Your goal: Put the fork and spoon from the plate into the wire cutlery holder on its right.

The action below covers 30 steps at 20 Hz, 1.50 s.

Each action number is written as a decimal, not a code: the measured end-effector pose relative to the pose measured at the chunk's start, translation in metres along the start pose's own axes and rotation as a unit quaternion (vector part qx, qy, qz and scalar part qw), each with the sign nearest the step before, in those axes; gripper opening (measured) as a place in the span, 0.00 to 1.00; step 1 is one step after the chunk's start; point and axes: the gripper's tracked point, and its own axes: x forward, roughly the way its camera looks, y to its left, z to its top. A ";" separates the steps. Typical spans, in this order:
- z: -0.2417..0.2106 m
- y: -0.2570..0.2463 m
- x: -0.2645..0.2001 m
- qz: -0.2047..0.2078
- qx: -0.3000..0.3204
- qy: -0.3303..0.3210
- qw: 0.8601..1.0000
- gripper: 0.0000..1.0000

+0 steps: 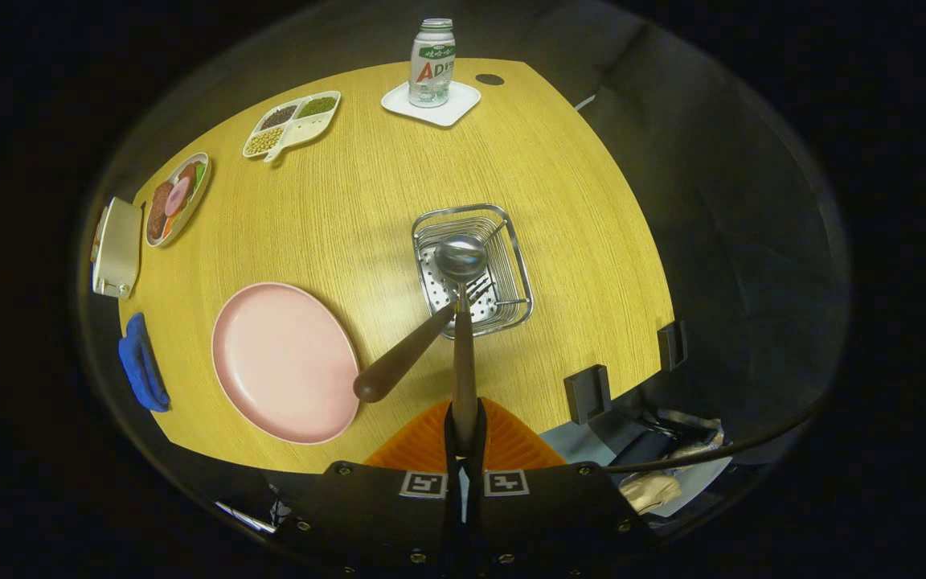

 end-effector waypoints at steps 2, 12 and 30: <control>0.003 -0.001 -0.002 -0.002 -0.003 -0.004 1.000 0.08; 0.011 0.000 -0.025 -0.003 0.001 -0.036 0.999 0.13; 0.066 0.048 -0.229 0.057 0.025 -0.459 0.886 0.13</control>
